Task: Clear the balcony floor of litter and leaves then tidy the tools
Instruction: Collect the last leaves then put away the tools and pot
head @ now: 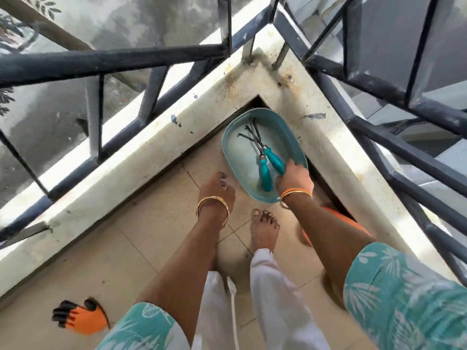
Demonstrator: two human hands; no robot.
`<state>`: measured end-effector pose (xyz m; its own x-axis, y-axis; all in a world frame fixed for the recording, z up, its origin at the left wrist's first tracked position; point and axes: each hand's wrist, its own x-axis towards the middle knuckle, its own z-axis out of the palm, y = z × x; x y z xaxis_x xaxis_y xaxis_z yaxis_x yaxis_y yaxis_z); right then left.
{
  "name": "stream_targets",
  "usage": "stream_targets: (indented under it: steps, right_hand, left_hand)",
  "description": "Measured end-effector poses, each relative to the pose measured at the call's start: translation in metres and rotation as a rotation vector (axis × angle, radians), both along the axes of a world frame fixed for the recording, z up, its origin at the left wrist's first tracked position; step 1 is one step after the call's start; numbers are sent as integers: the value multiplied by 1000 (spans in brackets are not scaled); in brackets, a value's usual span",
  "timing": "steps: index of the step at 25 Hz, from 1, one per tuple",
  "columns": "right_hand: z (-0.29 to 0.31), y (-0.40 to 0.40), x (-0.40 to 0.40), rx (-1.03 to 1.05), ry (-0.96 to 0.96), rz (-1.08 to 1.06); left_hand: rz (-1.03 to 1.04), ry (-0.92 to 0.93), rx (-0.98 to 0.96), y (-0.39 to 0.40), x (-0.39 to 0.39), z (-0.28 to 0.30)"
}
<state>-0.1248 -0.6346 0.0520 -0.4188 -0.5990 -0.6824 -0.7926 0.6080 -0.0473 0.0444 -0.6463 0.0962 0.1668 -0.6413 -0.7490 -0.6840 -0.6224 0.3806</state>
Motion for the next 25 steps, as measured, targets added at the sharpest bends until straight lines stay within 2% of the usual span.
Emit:
stream_targets:
  steps: [4, 6, 10, 13, 16, 21, 25]
  right_hand:
    - [63, 24, 16, -150, 41, 417]
    - [94, 32, 30, -248, 28, 550]
    - [155, 35, 66, -442, 8, 655]
    - [192, 47, 98, -474, -29, 721]
    - [220, 71, 130, -470, -55, 815]
    - [243, 144, 199, -504, -134, 1106]
    - [256, 233, 266, -468, -164, 1291]
  left_hand:
    - [-333, -228, -25, 29, 17, 54]
    - [-401, -309, -52, 52, 25, 88]
    - [-375, -384, -109, 92, 44, 138]
    - [-329, -496, -177, 132, 63, 166]
    - [-242, -530, -157, 178, 88, 183]
    - [-51, -558, -95, 260, 134, 203]
    - [102, -620, -79, 360, 186, 216]
